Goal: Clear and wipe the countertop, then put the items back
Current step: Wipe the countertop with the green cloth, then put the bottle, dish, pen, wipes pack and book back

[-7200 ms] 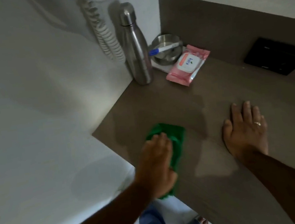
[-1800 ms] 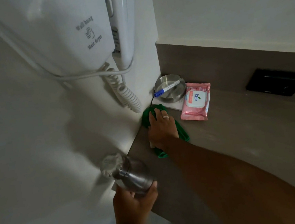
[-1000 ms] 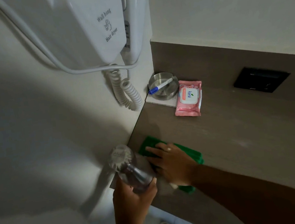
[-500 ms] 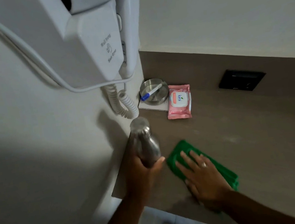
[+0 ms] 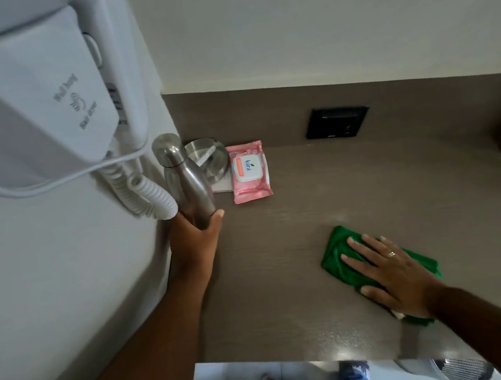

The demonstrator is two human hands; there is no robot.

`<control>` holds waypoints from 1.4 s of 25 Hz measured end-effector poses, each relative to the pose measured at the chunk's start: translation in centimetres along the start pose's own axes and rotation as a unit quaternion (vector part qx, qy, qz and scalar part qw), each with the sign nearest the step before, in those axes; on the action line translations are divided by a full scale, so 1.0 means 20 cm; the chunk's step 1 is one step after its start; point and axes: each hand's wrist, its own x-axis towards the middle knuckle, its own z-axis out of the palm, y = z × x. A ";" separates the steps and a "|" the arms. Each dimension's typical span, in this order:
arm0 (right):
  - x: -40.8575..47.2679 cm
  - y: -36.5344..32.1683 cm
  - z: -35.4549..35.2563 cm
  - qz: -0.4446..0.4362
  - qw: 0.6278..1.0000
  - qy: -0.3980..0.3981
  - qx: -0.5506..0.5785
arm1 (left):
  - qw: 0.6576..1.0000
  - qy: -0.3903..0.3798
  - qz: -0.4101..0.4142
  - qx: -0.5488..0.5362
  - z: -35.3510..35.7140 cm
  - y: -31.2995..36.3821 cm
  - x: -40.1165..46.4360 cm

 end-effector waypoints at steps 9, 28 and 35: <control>-0.36 -0.18 -0.15 0.601 0.667 0.055 0.437 | 0.978 -0.176 0.054 0.097 0.26 0.18 -0.64; -1.10 0.97 -0.13 0.397 0.395 0.045 0.827 | 0.817 -0.499 -0.273 -0.096 1.04 1.17 -1.38; -1.67 2.15 0.00 0.431 0.530 -0.013 0.730 | 0.833 -0.491 -0.249 -0.052 1.95 1.64 -2.20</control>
